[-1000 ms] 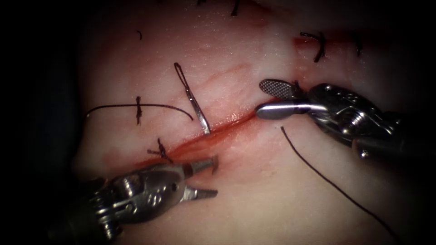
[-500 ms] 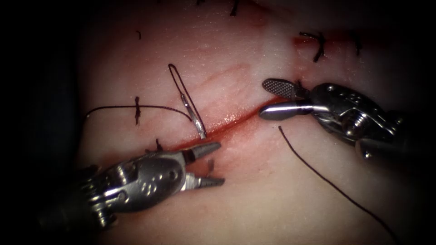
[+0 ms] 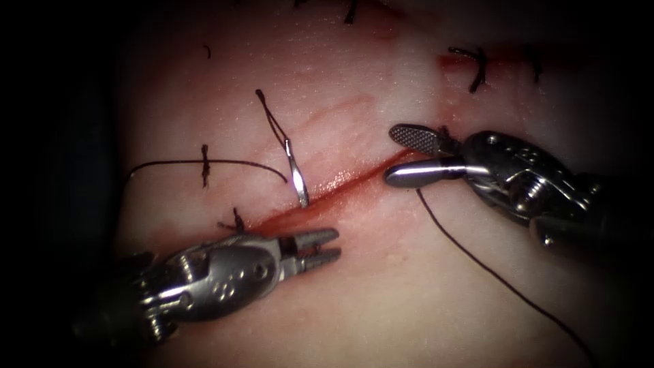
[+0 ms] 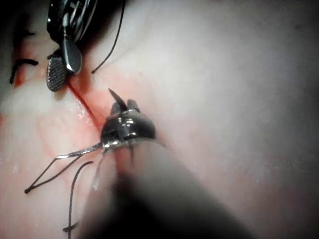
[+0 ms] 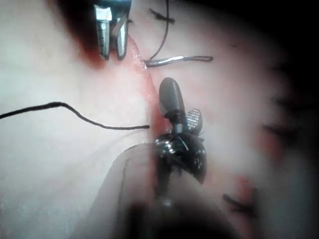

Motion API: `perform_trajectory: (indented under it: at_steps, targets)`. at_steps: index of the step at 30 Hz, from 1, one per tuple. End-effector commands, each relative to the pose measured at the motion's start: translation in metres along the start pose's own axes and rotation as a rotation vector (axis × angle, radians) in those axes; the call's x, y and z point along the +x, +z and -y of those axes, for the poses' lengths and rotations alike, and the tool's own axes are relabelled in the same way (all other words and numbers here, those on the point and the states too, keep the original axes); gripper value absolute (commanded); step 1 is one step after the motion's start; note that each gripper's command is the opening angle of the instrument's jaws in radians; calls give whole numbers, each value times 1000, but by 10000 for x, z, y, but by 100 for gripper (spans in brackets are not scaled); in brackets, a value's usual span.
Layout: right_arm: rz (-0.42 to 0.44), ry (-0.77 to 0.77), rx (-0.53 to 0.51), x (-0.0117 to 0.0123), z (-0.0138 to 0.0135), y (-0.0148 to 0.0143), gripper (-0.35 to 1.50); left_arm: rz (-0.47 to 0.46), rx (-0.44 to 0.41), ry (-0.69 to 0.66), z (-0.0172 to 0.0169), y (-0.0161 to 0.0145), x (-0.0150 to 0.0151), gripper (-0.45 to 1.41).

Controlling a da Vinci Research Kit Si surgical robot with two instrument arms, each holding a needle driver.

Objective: Wound Closure
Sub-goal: Grasp the needle near the tip with the left needle driver and rotate it through the skin.

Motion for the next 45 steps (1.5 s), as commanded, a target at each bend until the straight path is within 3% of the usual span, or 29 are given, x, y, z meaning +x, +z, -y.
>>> perform_trajectory:
  at_steps: [1, 2, 3, 5, 7, 10, 11, 13, 14, 18, 24, 32, 35, 45]
  targets:
    - [11, -1, 34, 1, 1, 7, 98, -27, 1, -24, 5, 6, 1, -35]
    - [21, -6, 63, 1, 4, 7, 88, -54, -6, -86, 7, 6, 3, -35]
    - [49, -60, 164, 0, 15, 6, 71, -101, -20, -204, 10, 5, 5, -35]
    - [88, -120, 271, 1, 29, 5, 24, -146, -45, -316, 12, 5, 6, -35]
    - [151, -258, 369, 7, 59, 9, 10, -179, -58, -411, 14, 5, 7, -35]
    - [159, -307, 399, 9, 71, 14, 12, -204, -70, -467, 15, 5, 6, -35]
    - [181, -384, 417, 9, 85, 24, 31, -245, -99, -578, 14, 4, 5, -35]
    - [186, -400, 425, 8, 86, 27, 34, -260, -109, -616, 14, 4, 4, -35]
    - [216, -437, 425, -1, 88, 36, 47, -307, -146, -728, 14, 0, 4, -35]
    - [298, -486, 414, -28, 77, 43, 54, -349, -173, -847, 18, -9, 4, -35]
    - [385, -522, 388, -48, 62, 41, 59, -378, -211, -966, 18, -23, 6, -35]
    - [389, -546, 318, -54, 56, 48, 61, -414, -294, -1145, 12, -30, 13, -35]
    - [430, -570, 301, -58, 53, 52, 61, -439, -376, -1256, 8, -33, 23, -35]
    - [463, -589, 261, -66, 42, 55, 57, -495, -591, -1429, 2, -51, 66, -35]
